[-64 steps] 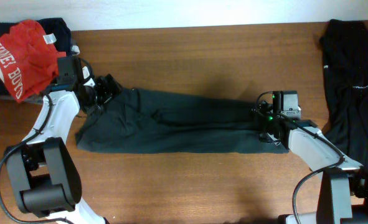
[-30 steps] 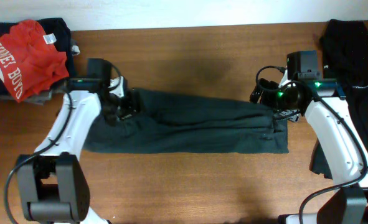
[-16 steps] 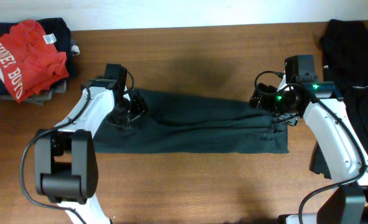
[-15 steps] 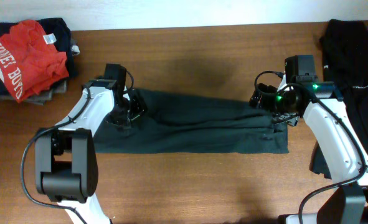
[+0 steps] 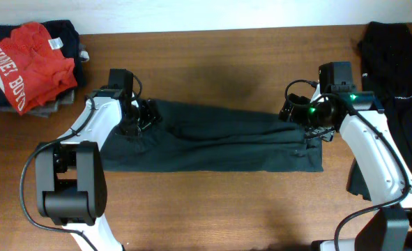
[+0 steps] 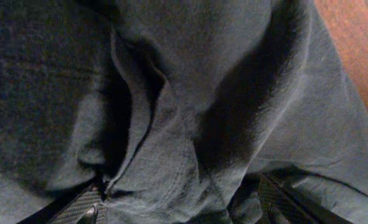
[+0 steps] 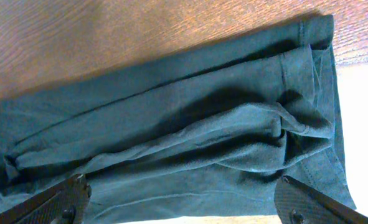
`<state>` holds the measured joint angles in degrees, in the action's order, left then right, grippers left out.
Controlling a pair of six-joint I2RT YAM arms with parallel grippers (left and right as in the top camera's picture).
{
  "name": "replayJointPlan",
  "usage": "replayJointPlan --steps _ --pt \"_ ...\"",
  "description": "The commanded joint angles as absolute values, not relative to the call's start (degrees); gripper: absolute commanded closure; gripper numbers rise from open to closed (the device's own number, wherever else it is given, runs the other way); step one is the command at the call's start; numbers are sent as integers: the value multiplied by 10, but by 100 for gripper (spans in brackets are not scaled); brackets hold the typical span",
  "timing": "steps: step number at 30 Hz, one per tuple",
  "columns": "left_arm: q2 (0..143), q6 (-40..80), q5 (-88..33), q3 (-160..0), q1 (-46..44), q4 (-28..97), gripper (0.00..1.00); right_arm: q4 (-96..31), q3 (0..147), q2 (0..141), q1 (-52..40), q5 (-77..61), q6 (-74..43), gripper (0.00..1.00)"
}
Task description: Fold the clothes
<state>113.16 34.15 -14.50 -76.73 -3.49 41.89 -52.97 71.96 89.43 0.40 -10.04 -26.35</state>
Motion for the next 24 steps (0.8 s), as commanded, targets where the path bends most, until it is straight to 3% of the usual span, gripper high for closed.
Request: replayJointPlan --steps 1,3,6,7,11,16,18,24 --pt "1135 347 -141 -774 -35 413 23 -532 715 895 7 -103 -258 1" --pt "1135 347 -141 -774 -35 409 23 -532 715 895 7 -103 -258 1" --pt "1135 347 -141 -774 -35 397 33 -531 715 895 7 -103 -257 1" --pt "1135 347 -141 -774 -35 392 42 -531 716 895 7 -103 -257 1" --pt "1135 347 -141 -774 -35 390 58 -532 716 895 7 -103 -257 1" --pt "1135 347 -141 -774 -35 373 87 -532 716 895 7 -103 -257 1" --pt "1135 347 -141 -774 -35 355 94 -532 715 895 7 -103 -257 1" --pt "1135 348 -142 -774 -36 332 99 -536 715 895 7 -103 -258 1"
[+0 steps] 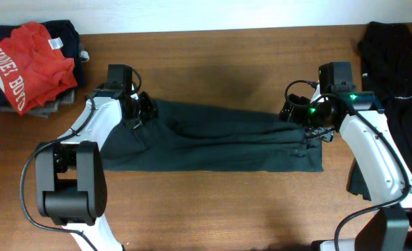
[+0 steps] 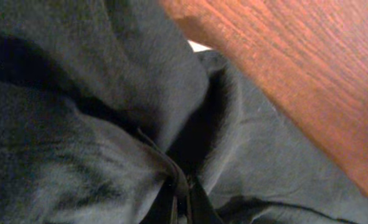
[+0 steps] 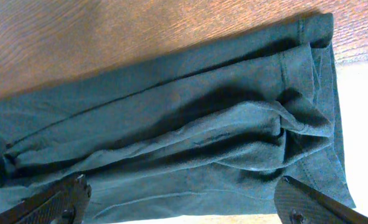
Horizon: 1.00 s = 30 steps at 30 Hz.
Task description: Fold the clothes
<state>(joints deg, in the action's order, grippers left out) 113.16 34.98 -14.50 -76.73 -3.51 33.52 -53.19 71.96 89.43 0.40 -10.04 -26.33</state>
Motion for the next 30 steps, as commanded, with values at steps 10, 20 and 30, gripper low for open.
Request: replayJointPlan --steps 10,20,30 --pt "1123 347 -146 -798 -44 367 99 -535 715 895 7 -103 -257 1" --pt "1087 343 -32 -802 -100 369 99 -531 715 895 7 -103 -257 1" --pt "1085 316 57 -842 -127 402 99 -529 715 895 7 -100 -257 1"
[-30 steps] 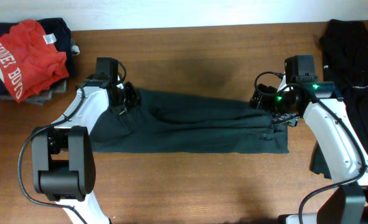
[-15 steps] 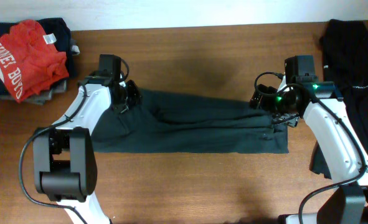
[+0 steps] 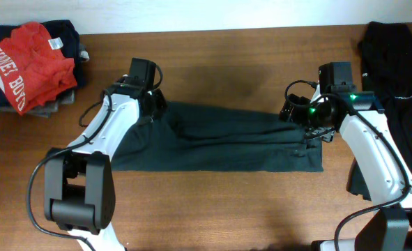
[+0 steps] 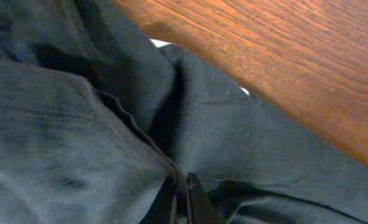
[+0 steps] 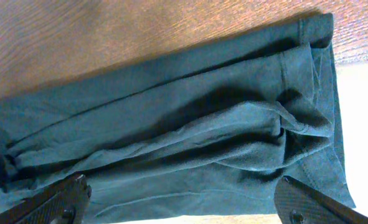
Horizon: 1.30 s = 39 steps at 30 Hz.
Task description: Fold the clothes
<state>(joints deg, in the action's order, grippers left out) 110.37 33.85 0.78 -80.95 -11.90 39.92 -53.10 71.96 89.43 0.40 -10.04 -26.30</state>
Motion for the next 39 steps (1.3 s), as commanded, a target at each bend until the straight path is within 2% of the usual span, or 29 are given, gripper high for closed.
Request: replayJointPlan --steps 1,17,20,26,28,29,30,32,34,36,39 --pt "1085 316 62 -845 -128 401 99 -529 716 895 7 -99 -257 1" --pt "1090 316 143 -848 -126 378 98 -530 716 895 7 -107 -258 1" --pt "1092 316 149 -848 -126 377 94 -530 716 895 7 -125 -258 1" --pt "1097 316 149 -848 -126 374 92 -531 716 895 7 -125 -257 1" --pt "1101 316 149 -848 -126 375 83 -533 715 895 7 -125 -257 1" --pt "1103 316 149 -848 -126 374 72 -534 715 895 7 -124 -257 1" --pt "1106 315 149 -848 -126 372 50 -535 716 895 7 -122 -257 1" --pt "1111 296 157 -848 -126 366 20 -538 716 895 7 -109 -257 1" --pt "1111 260 162 -848 -126 367 6 -538 716 895 8 -98 -257 1" --pt "1110 220 161 -850 -126 376 1 -538 716 895 8 -97 -257 1" --pt "1110 220 158 -857 -126 394 1 -537 716 895 8 -100 -257 1"
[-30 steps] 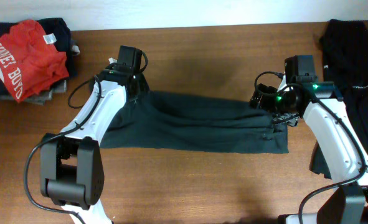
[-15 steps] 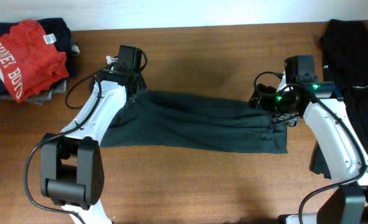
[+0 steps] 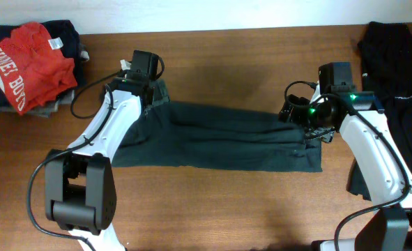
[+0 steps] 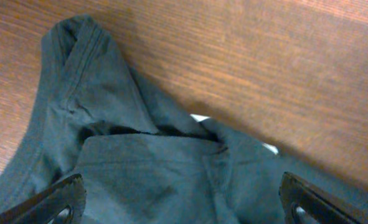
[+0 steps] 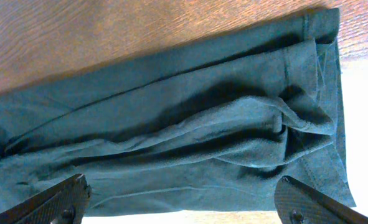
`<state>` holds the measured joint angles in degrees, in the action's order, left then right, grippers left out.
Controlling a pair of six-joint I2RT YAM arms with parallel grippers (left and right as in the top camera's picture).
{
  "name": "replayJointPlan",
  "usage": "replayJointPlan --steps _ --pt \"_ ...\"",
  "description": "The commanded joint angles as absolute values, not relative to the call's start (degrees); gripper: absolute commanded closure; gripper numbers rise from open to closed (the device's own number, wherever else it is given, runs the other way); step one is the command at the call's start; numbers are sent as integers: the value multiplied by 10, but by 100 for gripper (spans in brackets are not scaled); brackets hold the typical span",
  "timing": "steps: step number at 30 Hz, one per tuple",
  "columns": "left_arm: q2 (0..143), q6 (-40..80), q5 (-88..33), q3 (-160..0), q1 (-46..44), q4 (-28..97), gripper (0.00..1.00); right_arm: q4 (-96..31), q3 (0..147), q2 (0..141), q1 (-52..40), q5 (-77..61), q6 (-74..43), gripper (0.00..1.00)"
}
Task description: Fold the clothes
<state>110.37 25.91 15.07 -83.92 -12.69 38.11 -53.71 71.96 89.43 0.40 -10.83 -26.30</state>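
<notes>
Dark green trousers (image 3: pixel 219 136) lie lengthwise across the wooden table (image 3: pixel 219 209), waist to the left and leg hems to the right. My left gripper (image 3: pixel 148 89) hovers open over the far corner of the waist, nothing between its fingers. In the left wrist view the waist corner (image 4: pixel 90 81) lies spread on the wood, and the gripper (image 4: pixel 184 208) is above the cloth. My right gripper (image 3: pixel 309 125) is open over the hem end. The right wrist view shows the creased legs (image 5: pixel 190 124) under the open gripper (image 5: pixel 184 208).
At the far left corner sits a pile of clothes with a red shirt (image 3: pixel 28 63) on top. A black garment (image 3: pixel 397 63) lies along the right edge of the table.
My left gripper, then shut on a fold of the waist, is now open and a little farther back. The waist corner now lies spread toward the far edge. The right arm is unchanged.
My left gripper was open, low on the bunched waist cloth. Then it was shut on a fold there, then farther right and back with the fold in it. Now it is open and the corner lies flat. The right gripper stayed open over the hems.
</notes>
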Motion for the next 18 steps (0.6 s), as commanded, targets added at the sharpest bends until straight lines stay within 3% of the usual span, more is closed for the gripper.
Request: replayJointPlan --steps 1,4,5,8,12,14,18 --pt "1110 220 157 -860 -126 402 1 -537 716 895 8 -105 -257 1" --pt "1110 219 131 -870 -126 424 3 -528 716 895 5 -140 -257 1" --pt "1110 219 109 -872 -126 429 7 -526 716 895 3 -148 -257 1" --pt "1110 197 7 -872 -126 436 39 -526 715 897 -14 -148 -255 0" --pt "1111 196 -57 -872 -127 453 70 -525 715 908 -39 -148 -253 20" --pt "1118 196 -57 -872 -127 453 77 -517 715 922 -55 -148 -253 25" --pt "1141 196 -66 -872 -126 456 93 -498 715 946 -75 -148 -258 24"
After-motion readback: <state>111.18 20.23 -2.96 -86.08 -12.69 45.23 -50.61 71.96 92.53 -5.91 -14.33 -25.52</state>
